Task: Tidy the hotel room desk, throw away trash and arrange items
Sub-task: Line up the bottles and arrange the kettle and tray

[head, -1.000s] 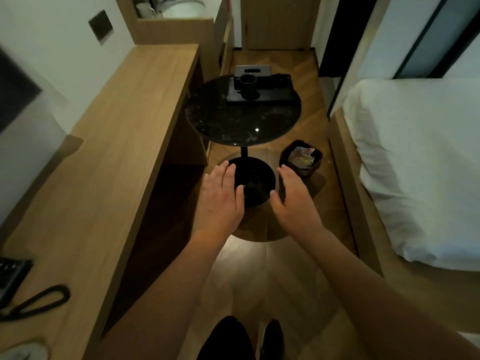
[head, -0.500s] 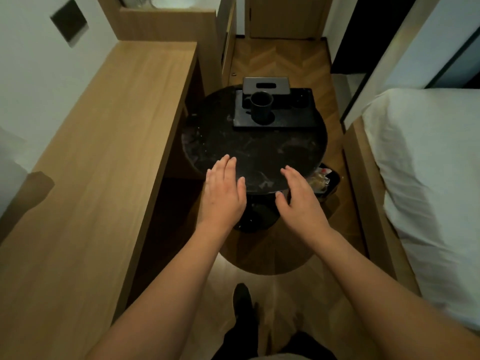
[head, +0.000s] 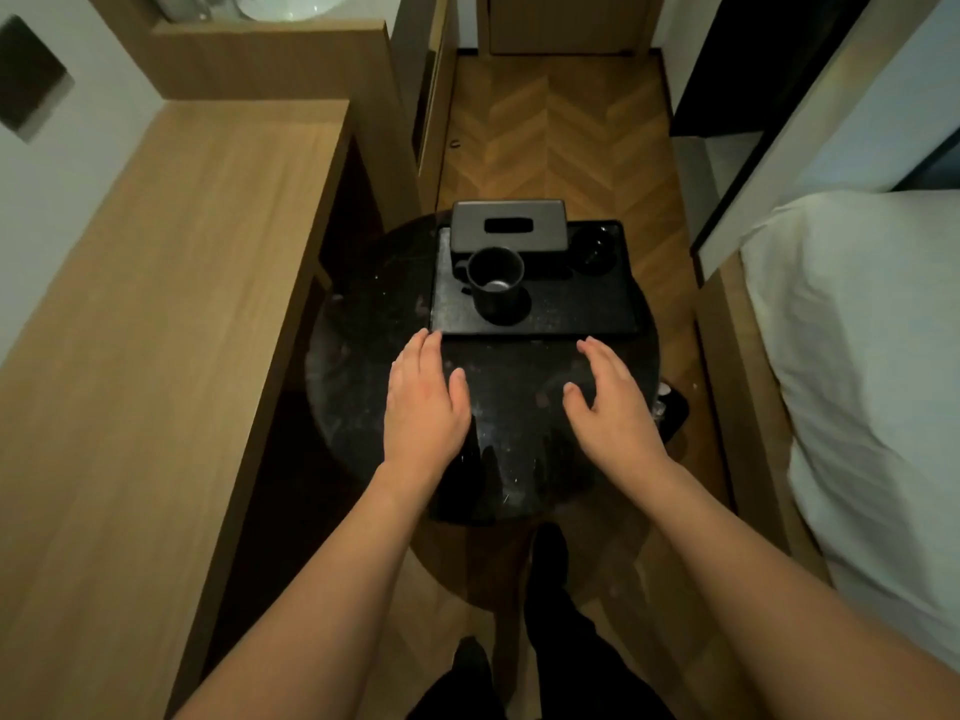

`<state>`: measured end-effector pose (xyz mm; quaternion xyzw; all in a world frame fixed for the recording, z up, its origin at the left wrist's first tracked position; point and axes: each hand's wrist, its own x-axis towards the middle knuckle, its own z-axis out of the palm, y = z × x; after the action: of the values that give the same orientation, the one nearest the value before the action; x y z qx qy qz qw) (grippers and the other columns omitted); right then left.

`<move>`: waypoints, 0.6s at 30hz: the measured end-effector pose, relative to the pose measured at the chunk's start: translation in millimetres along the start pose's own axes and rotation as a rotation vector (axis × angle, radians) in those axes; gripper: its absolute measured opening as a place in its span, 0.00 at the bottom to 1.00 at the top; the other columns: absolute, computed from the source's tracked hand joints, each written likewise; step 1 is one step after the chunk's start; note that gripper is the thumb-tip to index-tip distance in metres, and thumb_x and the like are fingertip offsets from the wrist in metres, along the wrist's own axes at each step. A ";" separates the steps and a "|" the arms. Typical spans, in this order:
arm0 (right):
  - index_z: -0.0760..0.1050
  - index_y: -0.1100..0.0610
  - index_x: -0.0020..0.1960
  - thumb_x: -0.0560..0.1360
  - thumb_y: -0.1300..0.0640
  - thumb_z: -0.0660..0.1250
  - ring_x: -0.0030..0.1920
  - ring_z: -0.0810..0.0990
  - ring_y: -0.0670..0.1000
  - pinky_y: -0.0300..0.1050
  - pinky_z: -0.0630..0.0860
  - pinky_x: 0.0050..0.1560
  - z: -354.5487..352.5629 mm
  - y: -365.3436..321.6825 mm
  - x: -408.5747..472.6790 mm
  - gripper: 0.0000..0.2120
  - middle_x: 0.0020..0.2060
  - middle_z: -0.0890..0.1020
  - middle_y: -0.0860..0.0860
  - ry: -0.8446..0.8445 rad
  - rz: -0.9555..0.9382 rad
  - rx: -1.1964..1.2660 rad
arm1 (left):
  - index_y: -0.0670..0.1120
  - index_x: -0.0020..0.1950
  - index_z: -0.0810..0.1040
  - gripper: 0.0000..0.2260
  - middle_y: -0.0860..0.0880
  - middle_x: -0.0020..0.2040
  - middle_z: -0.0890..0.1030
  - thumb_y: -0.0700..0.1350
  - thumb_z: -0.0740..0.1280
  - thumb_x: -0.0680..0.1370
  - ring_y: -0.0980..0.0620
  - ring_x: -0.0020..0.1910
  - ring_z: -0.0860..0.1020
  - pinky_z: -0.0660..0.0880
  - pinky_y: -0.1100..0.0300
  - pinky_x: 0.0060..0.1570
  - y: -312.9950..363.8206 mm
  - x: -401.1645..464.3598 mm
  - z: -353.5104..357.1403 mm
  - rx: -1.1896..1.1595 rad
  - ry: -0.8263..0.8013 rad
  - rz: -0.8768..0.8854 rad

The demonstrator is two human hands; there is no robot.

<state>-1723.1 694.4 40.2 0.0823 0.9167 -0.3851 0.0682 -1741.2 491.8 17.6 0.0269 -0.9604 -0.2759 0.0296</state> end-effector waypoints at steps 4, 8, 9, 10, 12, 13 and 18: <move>0.58 0.52 0.79 0.82 0.55 0.61 0.77 0.57 0.46 0.39 0.54 0.72 -10.0 14.7 68.8 0.27 0.78 0.60 0.47 0.004 0.051 0.031 | 0.42 0.79 0.62 0.24 0.45 0.79 0.64 0.48 0.60 0.84 0.49 0.79 0.59 0.56 0.52 0.79 4.0 51.4 16.8 -0.011 -0.011 -0.029; 0.59 0.51 0.78 0.82 0.55 0.62 0.75 0.63 0.48 0.46 0.62 0.75 -7.8 26.2 126.7 0.27 0.78 0.61 0.47 0.025 0.124 0.079 | 0.41 0.79 0.63 0.23 0.43 0.79 0.64 0.47 0.59 0.85 0.48 0.79 0.59 0.56 0.53 0.78 -5.3 96.5 30.1 -0.050 0.002 -0.125; 0.59 0.51 0.78 0.82 0.55 0.62 0.75 0.64 0.49 0.49 0.64 0.74 -5.6 28.2 139.8 0.27 0.78 0.61 0.48 0.033 0.140 0.087 | 0.41 0.79 0.62 0.23 0.43 0.79 0.64 0.47 0.59 0.85 0.47 0.79 0.59 0.56 0.52 0.78 -8.4 108.0 33.5 -0.073 -0.002 -0.157; 0.59 0.51 0.78 0.82 0.55 0.62 0.74 0.65 0.50 0.51 0.65 0.74 -3.7 30.2 152.3 0.26 0.77 0.61 0.48 0.046 0.158 0.093 | 0.41 0.79 0.62 0.23 0.43 0.79 0.64 0.47 0.58 0.85 0.47 0.79 0.59 0.57 0.51 0.78 -11.1 119.9 37.4 -0.106 -0.006 -0.191; 0.60 0.51 0.78 0.82 0.54 0.62 0.74 0.66 0.51 0.51 0.66 0.73 0.1 35.3 177.5 0.26 0.77 0.62 0.50 0.082 0.193 0.107 | 0.42 0.79 0.62 0.23 0.44 0.79 0.63 0.49 0.57 0.86 0.46 0.78 0.61 0.60 0.48 0.77 -17.5 146.1 47.3 -0.191 -0.012 -0.276; 0.60 0.52 0.78 0.82 0.54 0.62 0.74 0.65 0.51 0.50 0.65 0.74 2.1 38.8 189.4 0.26 0.77 0.63 0.50 0.100 0.202 0.112 | 0.43 0.80 0.61 0.23 0.44 0.79 0.63 0.50 0.56 0.86 0.46 0.78 0.62 0.61 0.47 0.77 -20.5 159.3 52.2 -0.234 -0.010 -0.322; 0.55 0.57 0.79 0.84 0.50 0.57 0.77 0.59 0.53 0.48 0.56 0.75 12.4 56.3 240.3 0.27 0.78 0.60 0.54 0.220 0.277 0.118 | 0.48 0.81 0.59 0.24 0.47 0.81 0.60 0.53 0.54 0.86 0.47 0.79 0.59 0.57 0.48 0.78 -35.5 216.0 75.0 -0.416 -0.019 -0.570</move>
<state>-1945.7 748.0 -52.7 0.2531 0.8744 -0.4137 0.0147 -1960.7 486.7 -55.7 0.2849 -0.8376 -0.4631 -0.0526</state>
